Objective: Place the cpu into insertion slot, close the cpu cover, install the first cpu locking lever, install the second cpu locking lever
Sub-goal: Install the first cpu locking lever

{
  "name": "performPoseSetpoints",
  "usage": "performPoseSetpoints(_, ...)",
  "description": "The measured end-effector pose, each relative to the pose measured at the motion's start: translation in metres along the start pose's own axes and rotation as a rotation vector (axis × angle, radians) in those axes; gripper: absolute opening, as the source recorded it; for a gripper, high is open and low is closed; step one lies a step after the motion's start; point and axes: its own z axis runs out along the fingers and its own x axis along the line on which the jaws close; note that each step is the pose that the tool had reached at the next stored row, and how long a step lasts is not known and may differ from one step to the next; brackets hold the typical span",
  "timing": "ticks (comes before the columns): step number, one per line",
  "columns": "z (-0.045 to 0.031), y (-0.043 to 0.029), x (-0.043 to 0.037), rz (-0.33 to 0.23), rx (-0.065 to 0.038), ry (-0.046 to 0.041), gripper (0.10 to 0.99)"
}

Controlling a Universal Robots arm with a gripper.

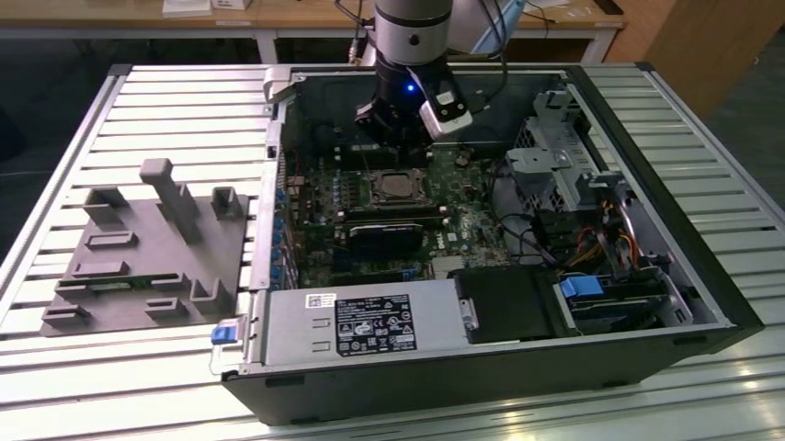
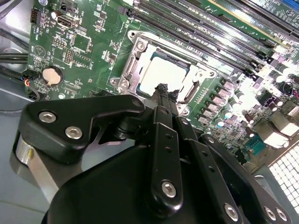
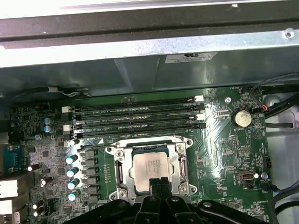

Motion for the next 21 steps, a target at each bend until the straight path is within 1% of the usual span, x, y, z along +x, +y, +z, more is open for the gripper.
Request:
performPoseSetpoints(4,-0.0001,-0.0001,0.0011,0.0,0.0,0.0001,0.106)
performPoseSetpoints(7,-0.0002,-0.0004,0.0037,0.0,0.0,-0.0001,0.106)
performPoseSetpoints(16,-0.0005,-0.0015,0.0143,0.0,0.0,-0.0025,0.106)
performPoseSetpoints(21,-0.0008,-0.0023,0.0216,0.0,-0.001,-0.0052,0.106)
